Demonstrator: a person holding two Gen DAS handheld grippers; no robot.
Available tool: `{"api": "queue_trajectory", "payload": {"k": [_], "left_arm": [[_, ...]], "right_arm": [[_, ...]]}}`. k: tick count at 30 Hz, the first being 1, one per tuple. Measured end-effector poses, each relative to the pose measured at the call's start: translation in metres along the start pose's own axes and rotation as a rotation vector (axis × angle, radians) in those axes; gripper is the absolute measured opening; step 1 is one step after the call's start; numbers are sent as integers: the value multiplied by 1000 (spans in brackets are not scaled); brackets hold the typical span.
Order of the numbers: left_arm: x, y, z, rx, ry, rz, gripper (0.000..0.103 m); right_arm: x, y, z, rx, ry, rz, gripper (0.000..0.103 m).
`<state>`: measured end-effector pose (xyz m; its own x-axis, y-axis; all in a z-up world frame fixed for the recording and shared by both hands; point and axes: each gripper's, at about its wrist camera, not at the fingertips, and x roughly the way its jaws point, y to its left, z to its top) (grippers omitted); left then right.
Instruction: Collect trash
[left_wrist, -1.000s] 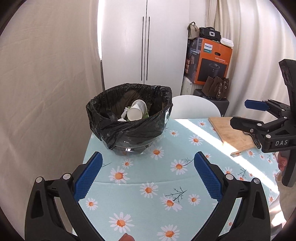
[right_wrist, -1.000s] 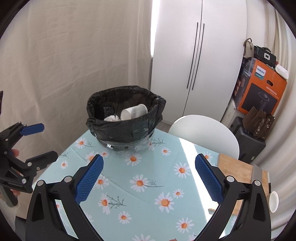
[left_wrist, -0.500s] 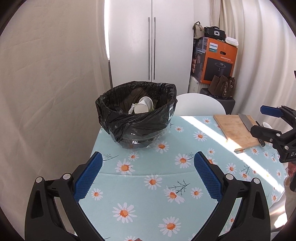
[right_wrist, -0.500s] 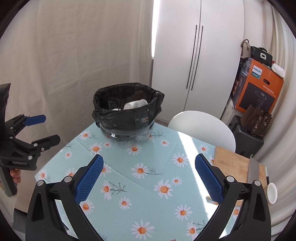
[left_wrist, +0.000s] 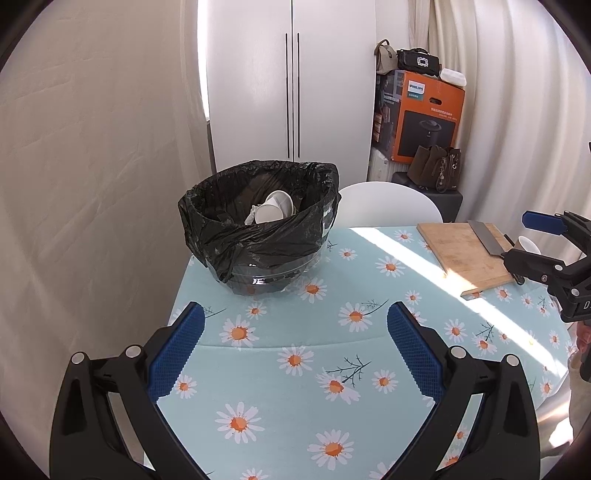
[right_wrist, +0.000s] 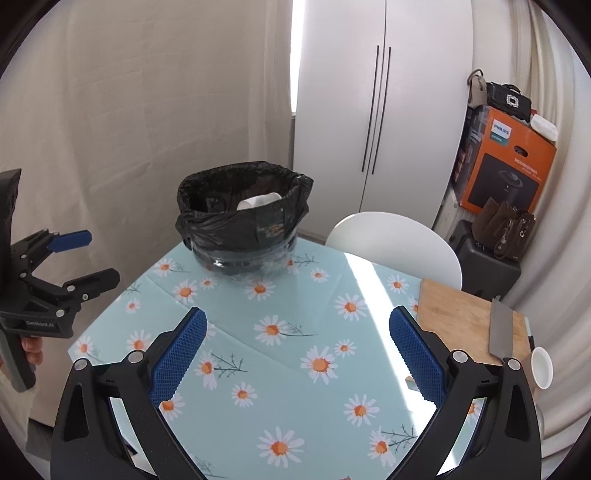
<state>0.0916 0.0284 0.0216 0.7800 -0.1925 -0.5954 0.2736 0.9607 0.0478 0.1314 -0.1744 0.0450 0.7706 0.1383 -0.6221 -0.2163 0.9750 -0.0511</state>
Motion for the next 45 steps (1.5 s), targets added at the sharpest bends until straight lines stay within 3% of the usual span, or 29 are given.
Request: {"api": "queue_trajectory", "payload": {"k": [30, 36, 45], "left_arm": [[-2, -7, -4, 37, 3, 30, 97], [-3, -7, -5, 23, 4, 6, 97], [-2, -6, -4, 43, 8, 38, 97]], "right_arm": [[2, 0, -6, 14, 3, 18, 95], [3, -1, -8, 7, 6, 12, 95], [5, 0, -10, -8, 13, 11, 95]]}}
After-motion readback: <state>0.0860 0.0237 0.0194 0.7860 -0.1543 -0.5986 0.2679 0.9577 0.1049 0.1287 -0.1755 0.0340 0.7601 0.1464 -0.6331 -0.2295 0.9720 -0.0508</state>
